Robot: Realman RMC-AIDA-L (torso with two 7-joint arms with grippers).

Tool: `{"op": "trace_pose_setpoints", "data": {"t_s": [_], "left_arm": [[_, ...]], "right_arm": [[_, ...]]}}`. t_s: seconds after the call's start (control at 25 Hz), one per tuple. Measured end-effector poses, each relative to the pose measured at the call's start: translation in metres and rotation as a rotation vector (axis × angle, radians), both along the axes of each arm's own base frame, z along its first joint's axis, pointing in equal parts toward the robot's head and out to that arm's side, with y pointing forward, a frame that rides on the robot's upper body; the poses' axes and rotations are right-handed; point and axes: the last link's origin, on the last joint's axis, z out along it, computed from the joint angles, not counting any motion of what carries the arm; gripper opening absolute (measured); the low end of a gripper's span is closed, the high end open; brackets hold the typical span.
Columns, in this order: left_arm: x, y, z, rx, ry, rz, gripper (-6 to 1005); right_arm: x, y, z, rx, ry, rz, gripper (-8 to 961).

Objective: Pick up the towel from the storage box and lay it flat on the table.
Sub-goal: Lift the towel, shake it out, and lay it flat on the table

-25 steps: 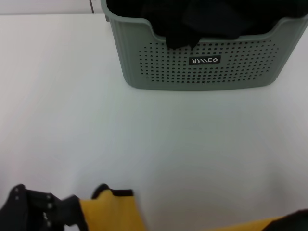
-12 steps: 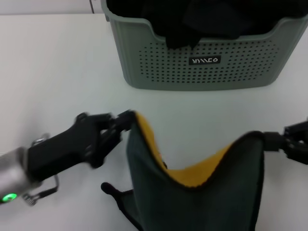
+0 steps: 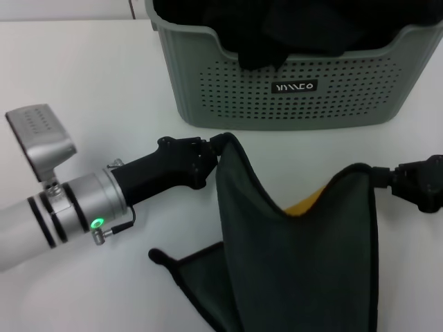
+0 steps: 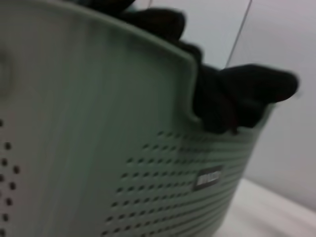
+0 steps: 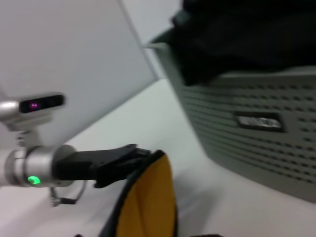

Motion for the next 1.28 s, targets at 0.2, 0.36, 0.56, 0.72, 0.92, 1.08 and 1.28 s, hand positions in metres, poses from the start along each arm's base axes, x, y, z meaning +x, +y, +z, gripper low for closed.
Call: {"op": "trace_pose_setpoints", "data": {"t_s": [0.2, 0.36, 0.56, 0.72, 0.92, 1.08, 1.28], "left_arm": [[-0.001, 0.011, 0.001, 0.03, 0.05, 0.002, 17], [-0.002, 0.009, 0.006, 0.051, 0.066, -0.024, 17], [-0.012, -0.01, 0.018, 0.071, 0.028, -0.036, 17], [-0.01, -0.038, 0.031, 0.021, -0.065, -0.129, 17], [-0.001, -0.077, 0.052, -0.093, -0.184, -0.322, 17], [0.008, -0.107, 0.074, -0.186, -0.275, -0.494, 18], [0.002, -0.131, 0.092, -0.214, -0.299, -0.515, 18]], "right_arm": [[0.015, 0.01, -0.005, 0.055, -0.044, -0.083, 2], [0.023, 0.013, -0.004, 0.092, -0.072, -0.125, 5], [0.012, 0.009, 0.0, 0.061, -0.053, -0.065, 9], [-0.008, -0.004, 0.01, -0.013, -0.017, 0.042, 12], [-0.035, -0.034, 0.028, -0.13, 0.01, 0.204, 16], [-0.052, -0.063, 0.044, -0.209, 0.04, 0.333, 19], [-0.062, -0.1, 0.072, -0.235, 0.065, 0.424, 22]]}}
